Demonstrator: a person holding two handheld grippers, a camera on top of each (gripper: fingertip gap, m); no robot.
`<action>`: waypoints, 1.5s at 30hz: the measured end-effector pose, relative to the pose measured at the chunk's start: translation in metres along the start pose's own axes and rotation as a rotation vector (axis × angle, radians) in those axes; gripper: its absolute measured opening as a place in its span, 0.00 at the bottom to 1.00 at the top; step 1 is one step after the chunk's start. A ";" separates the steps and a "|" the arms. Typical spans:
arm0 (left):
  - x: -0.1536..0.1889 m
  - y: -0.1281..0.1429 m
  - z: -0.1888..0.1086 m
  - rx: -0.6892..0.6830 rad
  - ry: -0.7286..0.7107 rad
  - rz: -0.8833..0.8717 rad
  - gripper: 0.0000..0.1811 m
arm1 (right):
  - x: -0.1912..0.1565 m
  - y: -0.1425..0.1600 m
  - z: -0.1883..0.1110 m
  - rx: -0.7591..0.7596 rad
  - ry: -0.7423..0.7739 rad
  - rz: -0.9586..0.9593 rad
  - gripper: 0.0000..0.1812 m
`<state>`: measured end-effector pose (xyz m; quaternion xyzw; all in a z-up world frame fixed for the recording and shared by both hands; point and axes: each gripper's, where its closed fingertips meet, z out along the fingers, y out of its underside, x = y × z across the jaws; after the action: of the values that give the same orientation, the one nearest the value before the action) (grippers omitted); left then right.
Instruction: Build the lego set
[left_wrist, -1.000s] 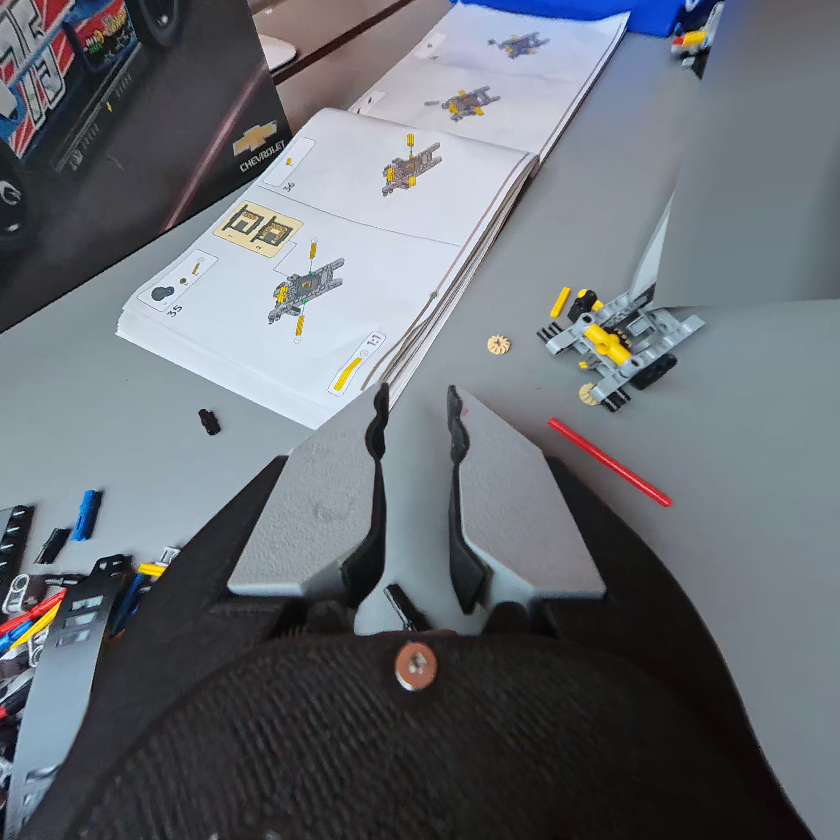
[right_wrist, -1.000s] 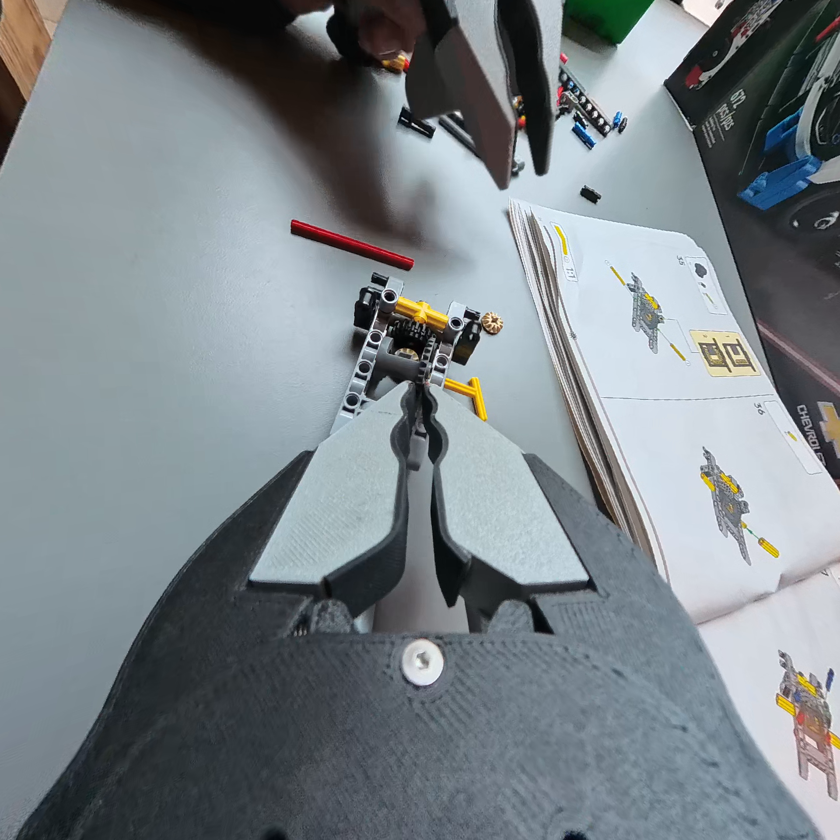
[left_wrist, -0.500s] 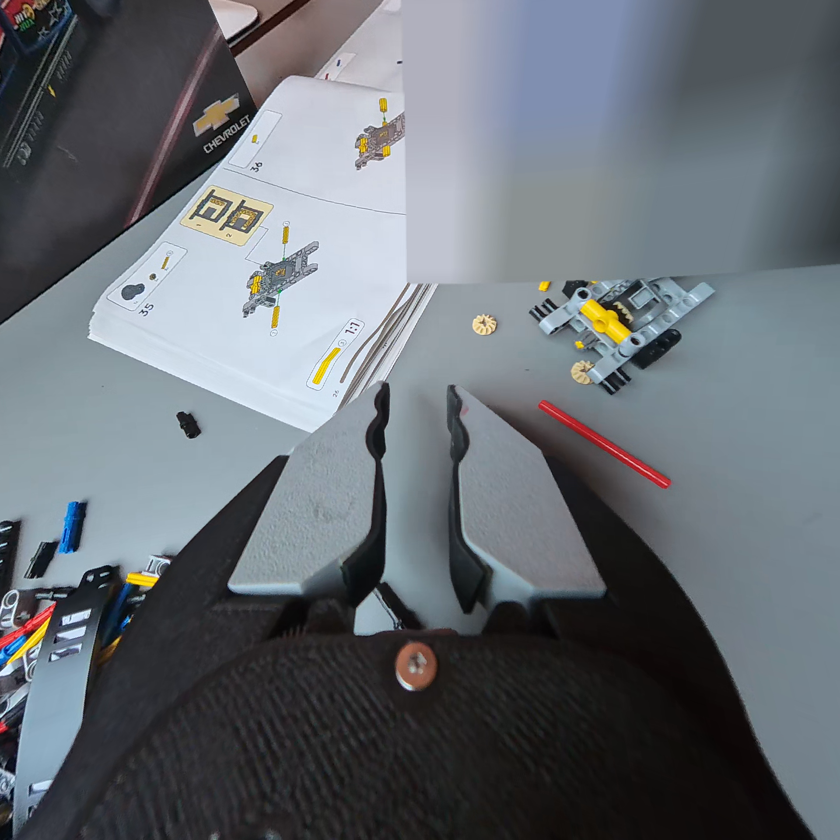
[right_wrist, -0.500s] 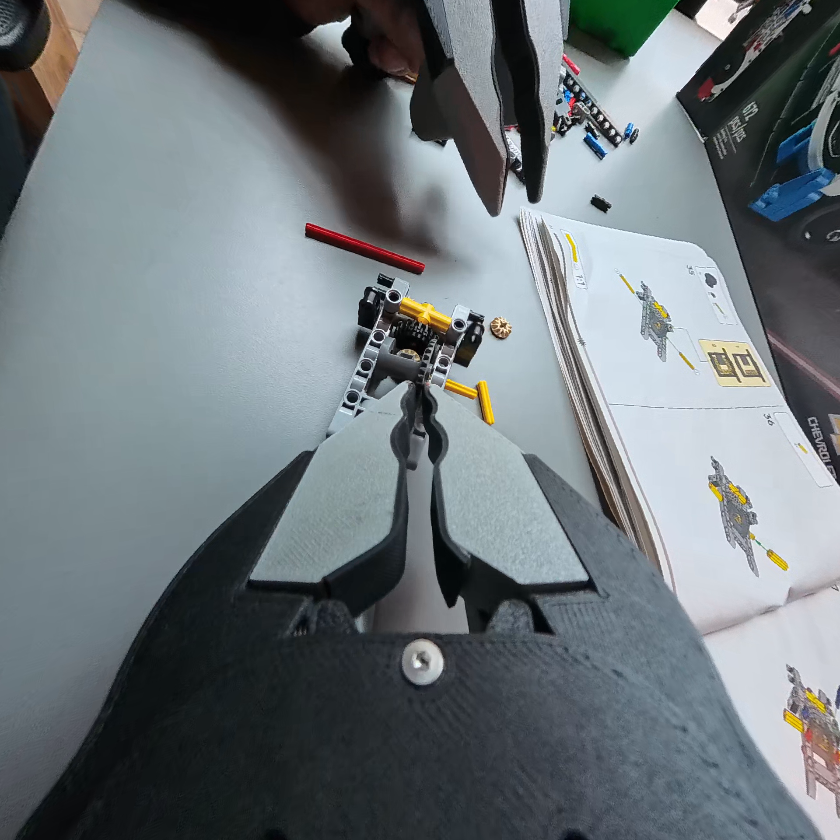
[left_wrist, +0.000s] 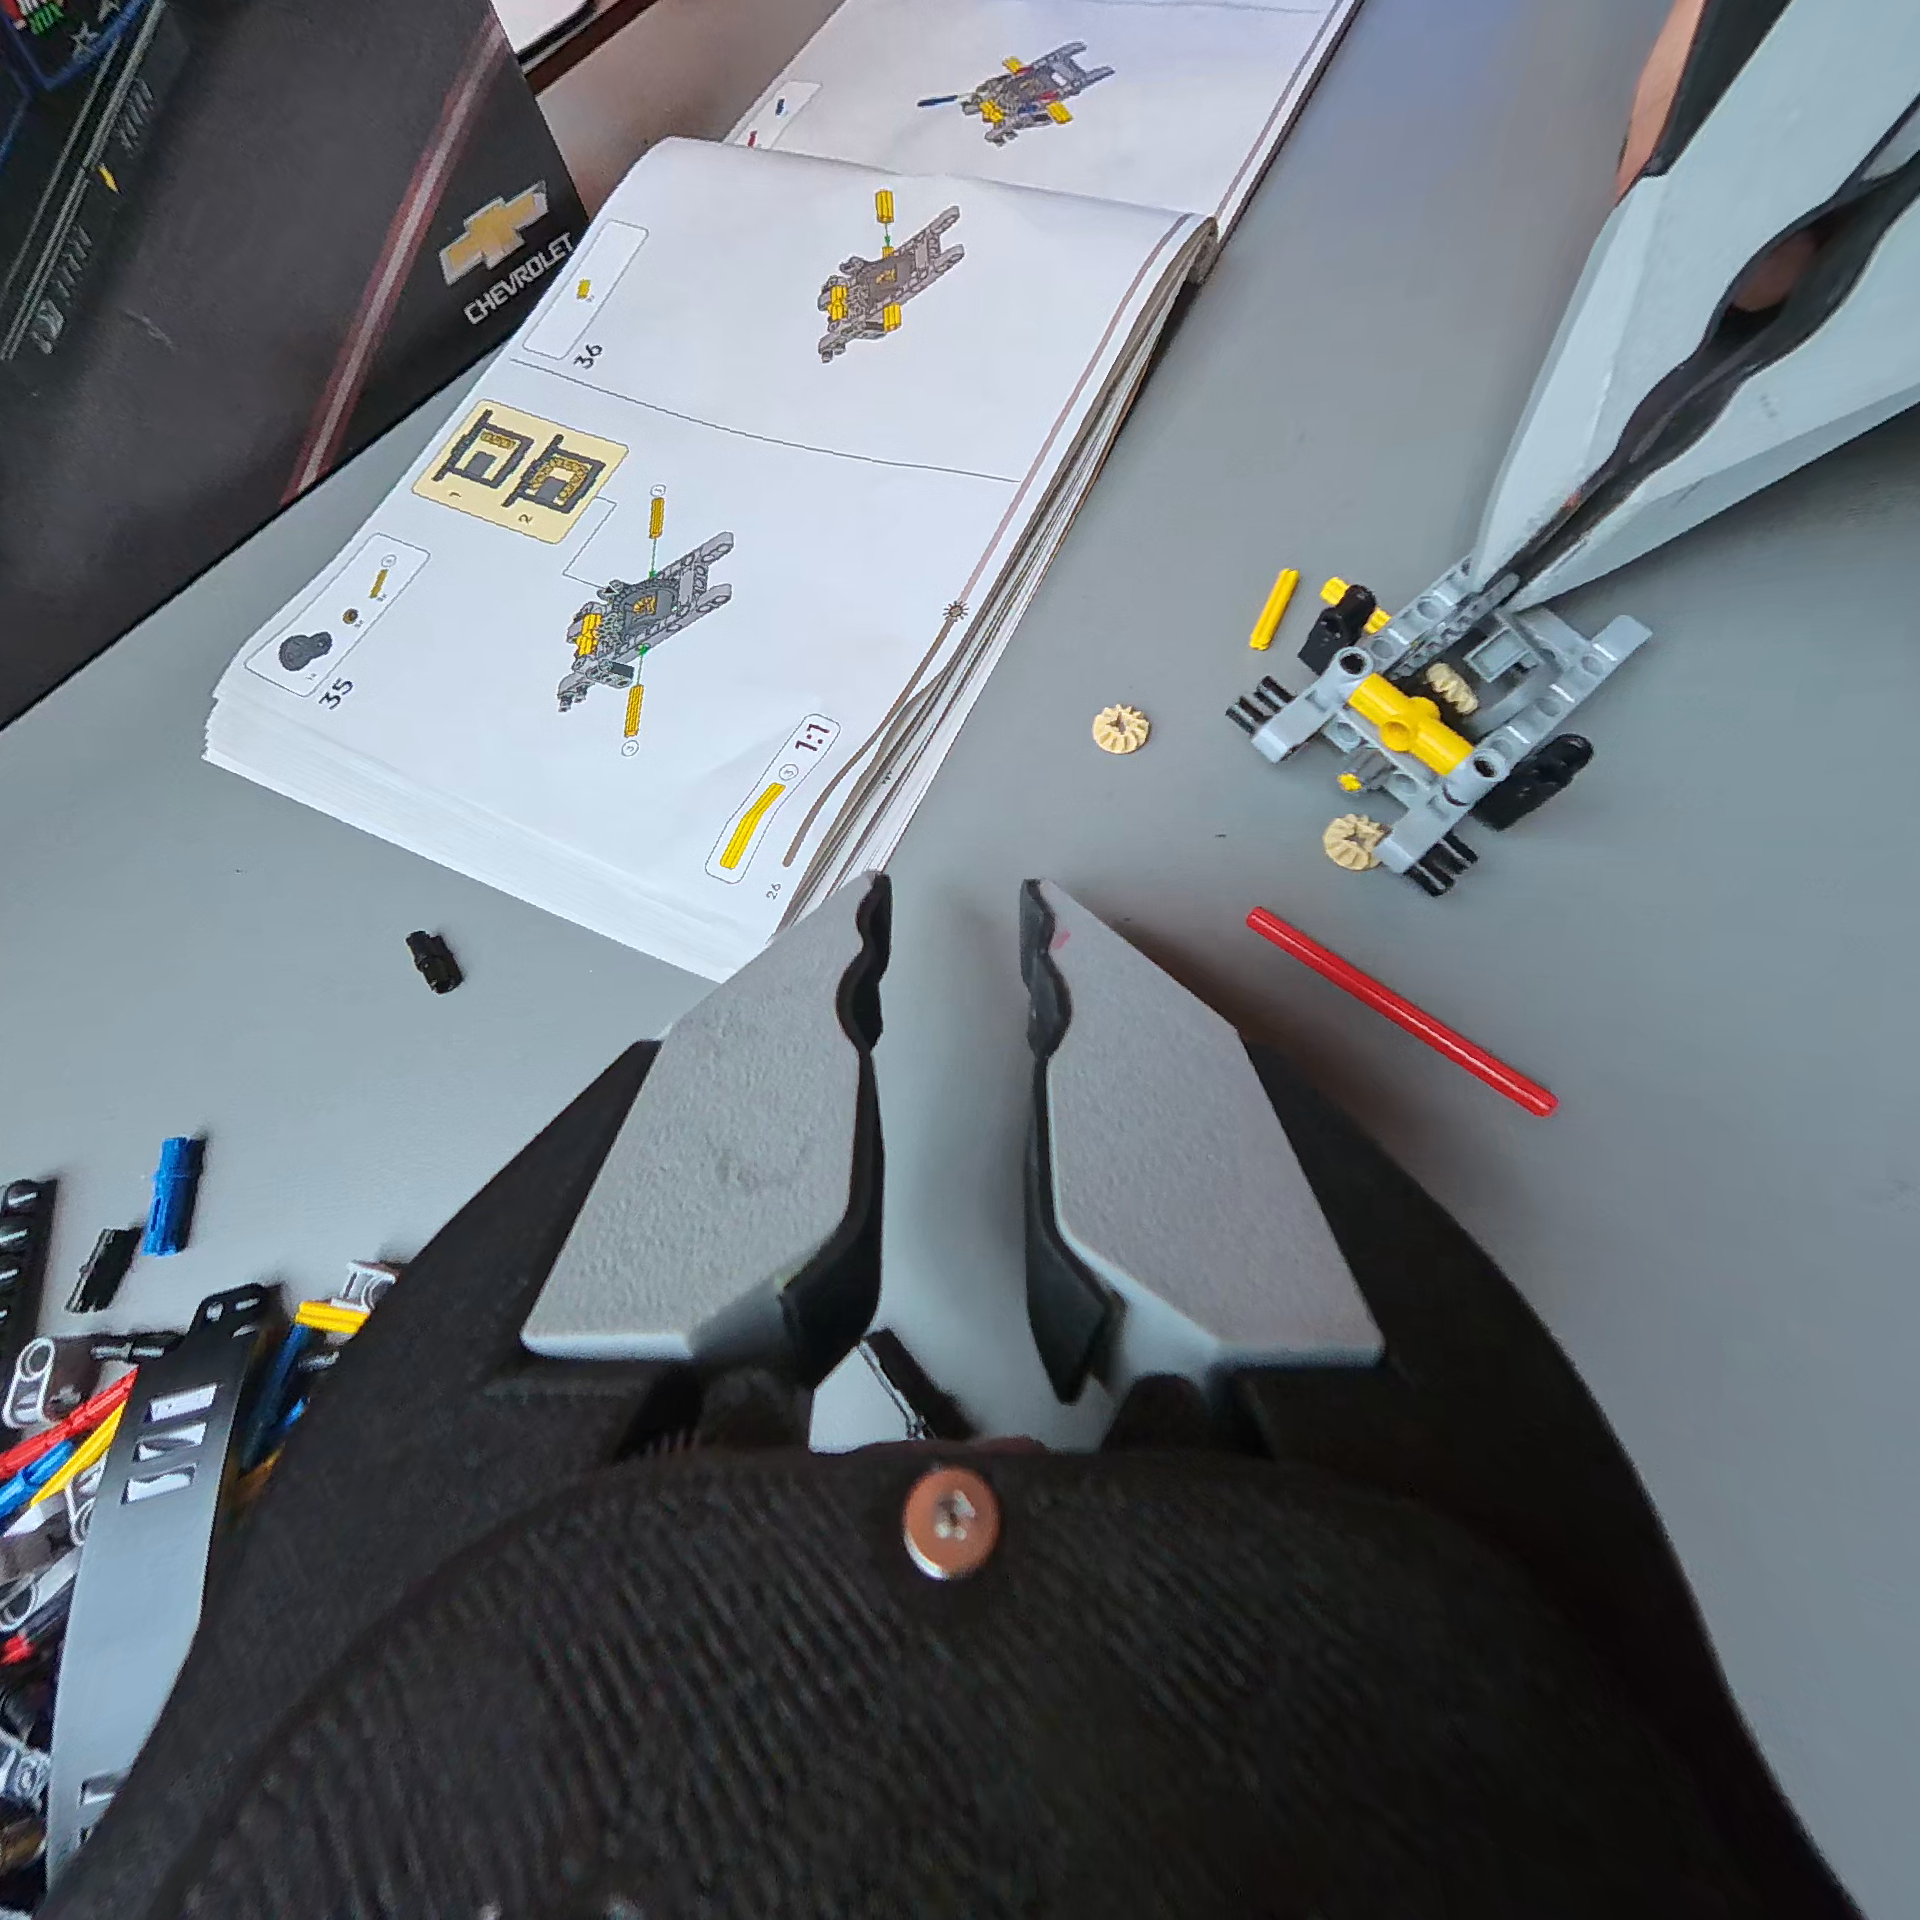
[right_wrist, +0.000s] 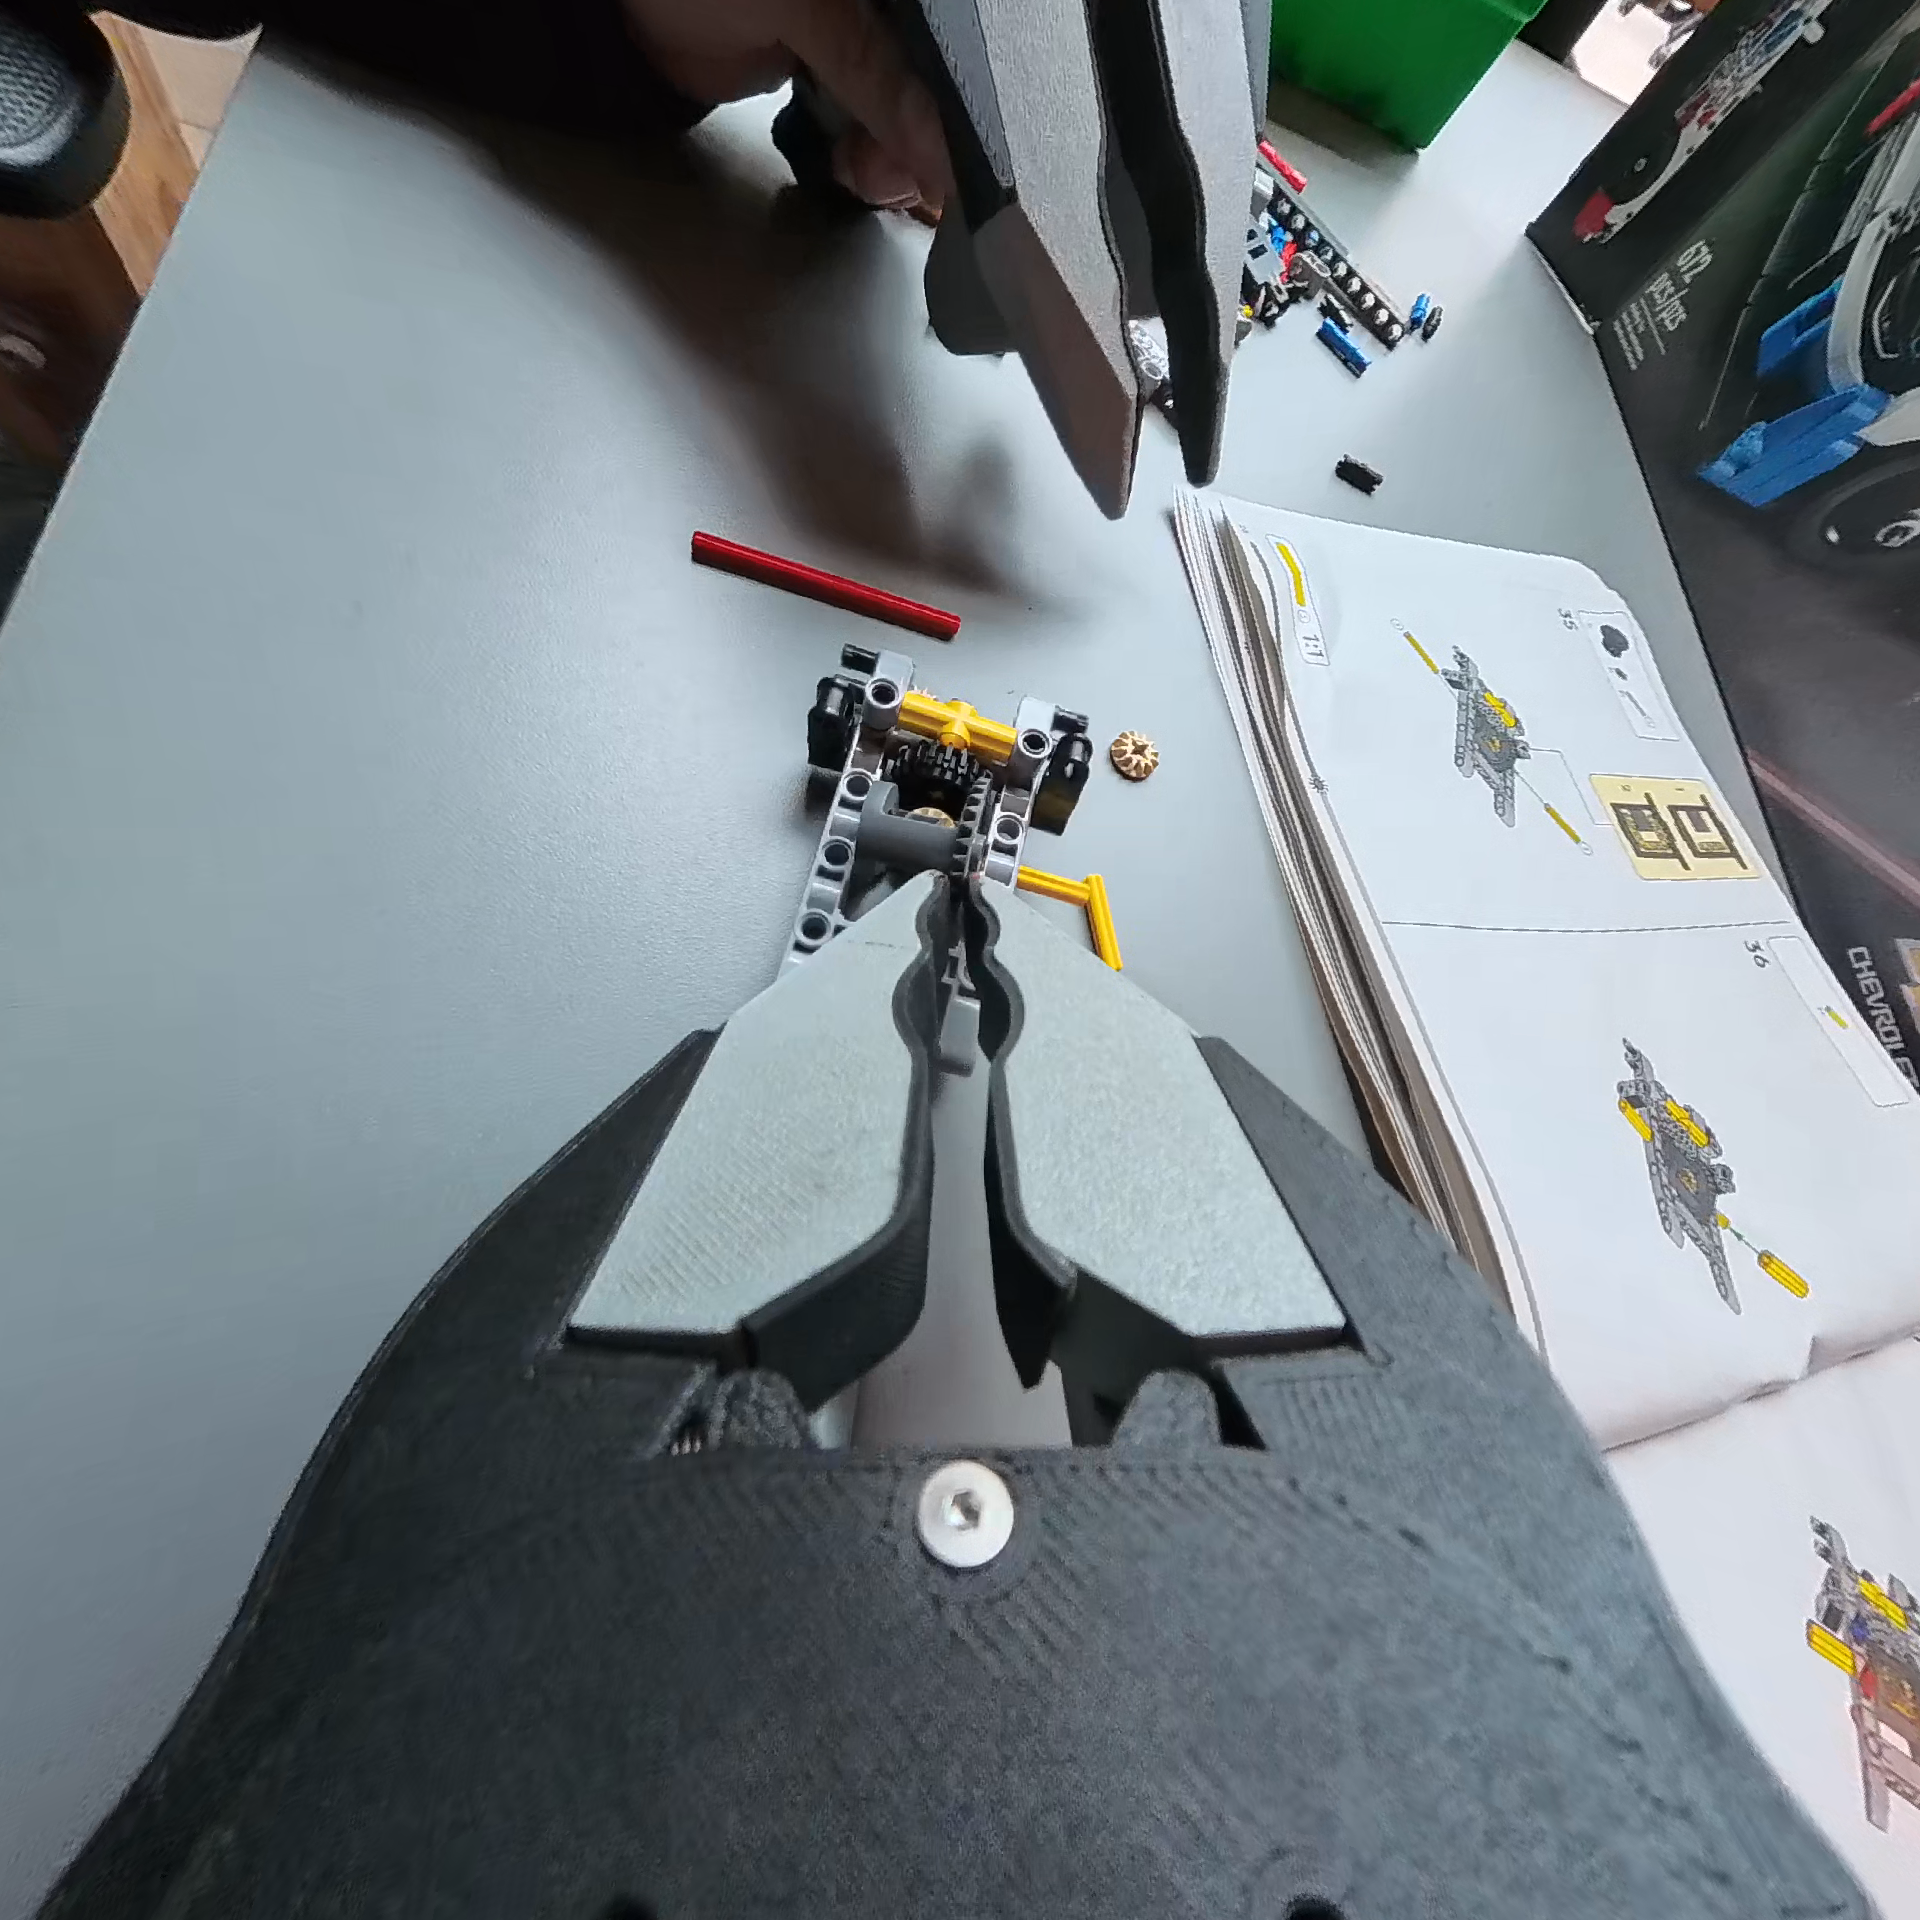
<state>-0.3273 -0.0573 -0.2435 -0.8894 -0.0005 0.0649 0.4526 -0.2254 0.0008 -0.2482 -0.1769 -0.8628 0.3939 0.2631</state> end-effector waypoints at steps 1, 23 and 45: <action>0.000 0.000 0.000 -0.003 -0.002 0.006 0.12 | 0.000 0.000 0.000 0.000 0.002 -0.001 0.00; 0.111 -0.042 -0.005 -0.111 0.226 -0.124 0.11 | 0.000 0.000 0.000 -0.031 0.048 -0.040 0.00; 0.121 -0.033 0.027 -0.255 0.221 -0.173 0.10 | -0.005 -0.004 0.000 -0.093 0.093 -0.110 0.00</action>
<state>-0.2083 -0.0086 -0.2469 -0.9379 -0.0353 -0.0728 0.3374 -0.2216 -0.0039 -0.2466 -0.1593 -0.8754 0.3298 0.3155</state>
